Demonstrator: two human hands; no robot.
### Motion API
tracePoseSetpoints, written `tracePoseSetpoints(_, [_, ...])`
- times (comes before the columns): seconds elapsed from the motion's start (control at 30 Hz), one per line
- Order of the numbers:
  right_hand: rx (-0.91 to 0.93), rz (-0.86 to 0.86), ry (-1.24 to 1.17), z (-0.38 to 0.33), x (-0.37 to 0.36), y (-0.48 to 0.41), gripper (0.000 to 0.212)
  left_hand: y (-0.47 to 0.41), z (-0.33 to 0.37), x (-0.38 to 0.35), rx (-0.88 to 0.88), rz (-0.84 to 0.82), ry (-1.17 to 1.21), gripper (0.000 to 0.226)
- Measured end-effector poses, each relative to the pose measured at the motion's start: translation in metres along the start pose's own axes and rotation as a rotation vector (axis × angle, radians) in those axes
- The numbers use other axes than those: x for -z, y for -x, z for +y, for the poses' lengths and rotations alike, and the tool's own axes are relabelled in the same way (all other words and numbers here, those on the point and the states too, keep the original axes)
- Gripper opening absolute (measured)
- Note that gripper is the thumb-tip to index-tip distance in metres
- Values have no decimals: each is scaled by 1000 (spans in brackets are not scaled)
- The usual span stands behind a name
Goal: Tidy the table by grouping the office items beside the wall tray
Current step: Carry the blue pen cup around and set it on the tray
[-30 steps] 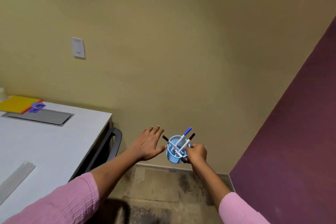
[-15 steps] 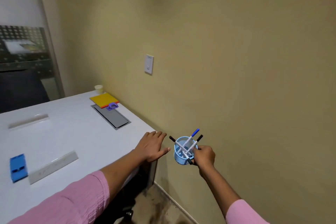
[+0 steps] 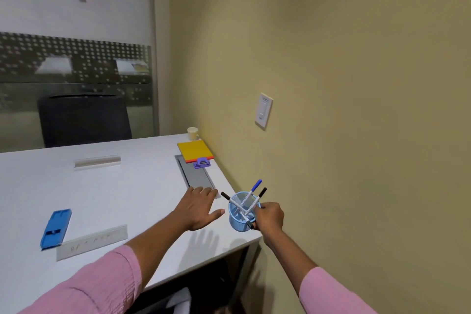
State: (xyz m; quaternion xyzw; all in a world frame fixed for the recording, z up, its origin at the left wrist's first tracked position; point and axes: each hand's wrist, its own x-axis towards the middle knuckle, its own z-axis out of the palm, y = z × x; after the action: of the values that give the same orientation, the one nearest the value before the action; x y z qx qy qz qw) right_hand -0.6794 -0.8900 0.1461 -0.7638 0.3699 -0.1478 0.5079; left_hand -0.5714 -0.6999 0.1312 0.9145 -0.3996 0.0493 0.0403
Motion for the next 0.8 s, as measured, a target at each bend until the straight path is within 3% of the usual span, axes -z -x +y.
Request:
tracePoseSetpoints(0.27, [20, -134, 83, -34, -69, -99, 25, -50, -65, -21, 242, -140, -50, 79])
tracePoseSetpoints(0.53, [-26, -260, 95, -53, -152, -193, 14, -112, -120, -48, 331, -209, -72, 83])
tracePoseSetpoints(0.8, [-8, -318, 168, -60, -240, -303, 18, -181, -172, -100, 449, -300, -29, 83])
